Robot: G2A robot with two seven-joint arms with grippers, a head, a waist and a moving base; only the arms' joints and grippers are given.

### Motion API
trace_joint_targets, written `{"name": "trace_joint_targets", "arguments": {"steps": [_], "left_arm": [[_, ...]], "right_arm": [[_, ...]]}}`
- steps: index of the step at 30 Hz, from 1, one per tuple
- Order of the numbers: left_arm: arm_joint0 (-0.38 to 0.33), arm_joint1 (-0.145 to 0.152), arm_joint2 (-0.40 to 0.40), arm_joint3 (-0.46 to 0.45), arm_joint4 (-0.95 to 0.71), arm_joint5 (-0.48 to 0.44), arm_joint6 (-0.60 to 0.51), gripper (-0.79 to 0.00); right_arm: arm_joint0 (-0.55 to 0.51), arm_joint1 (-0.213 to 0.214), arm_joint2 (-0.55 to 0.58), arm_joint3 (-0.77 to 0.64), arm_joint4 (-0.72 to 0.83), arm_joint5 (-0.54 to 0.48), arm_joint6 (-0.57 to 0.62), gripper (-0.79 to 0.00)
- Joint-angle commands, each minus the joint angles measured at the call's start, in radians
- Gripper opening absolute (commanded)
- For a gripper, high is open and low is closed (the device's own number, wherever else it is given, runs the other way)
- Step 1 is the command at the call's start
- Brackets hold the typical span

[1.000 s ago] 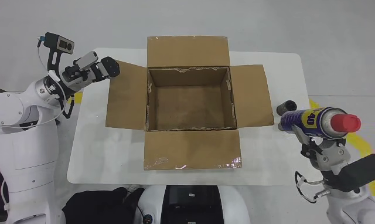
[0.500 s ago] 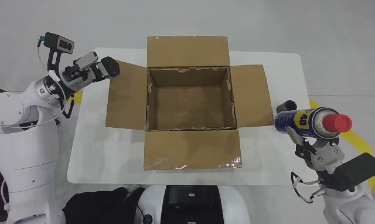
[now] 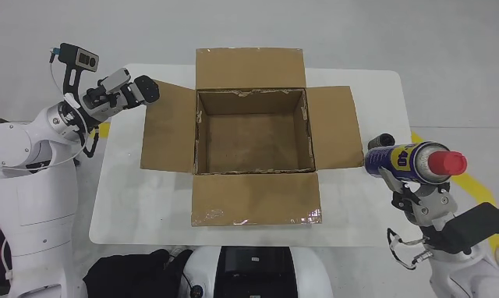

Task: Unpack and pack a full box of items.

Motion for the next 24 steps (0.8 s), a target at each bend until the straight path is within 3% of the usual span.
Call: {"name": "trace_joint_targets", "arguments": {"steps": [1, 9, 16, 24], "left_arm": [[0.000, 0.000, 0.000, 0.000, 0.000, 0.000, 0.000, 0.000], [0.000, 0.000, 0.000, 0.000, 0.000, 0.000, 0.000, 0.000], [0.000, 0.000, 0.000, 0.000, 0.000, 0.000, 0.000, 0.000], [0.000, 0.000, 0.000, 0.000, 0.000, 0.000, 0.000, 0.000]], "right_arm": [[0.050, 0.004, -0.018, 0.013, -0.021, -0.029, 0.027, -0.785], [0.301, 0.024, -0.118, 0.134, 0.024, -0.219, 0.204, -0.785], [0.457, 0.032, -0.199, 0.202, 0.097, -0.264, 0.330, -0.785], [0.554, 0.038, -0.274, 0.227, 0.155, -0.303, 0.453, -0.785]]}}
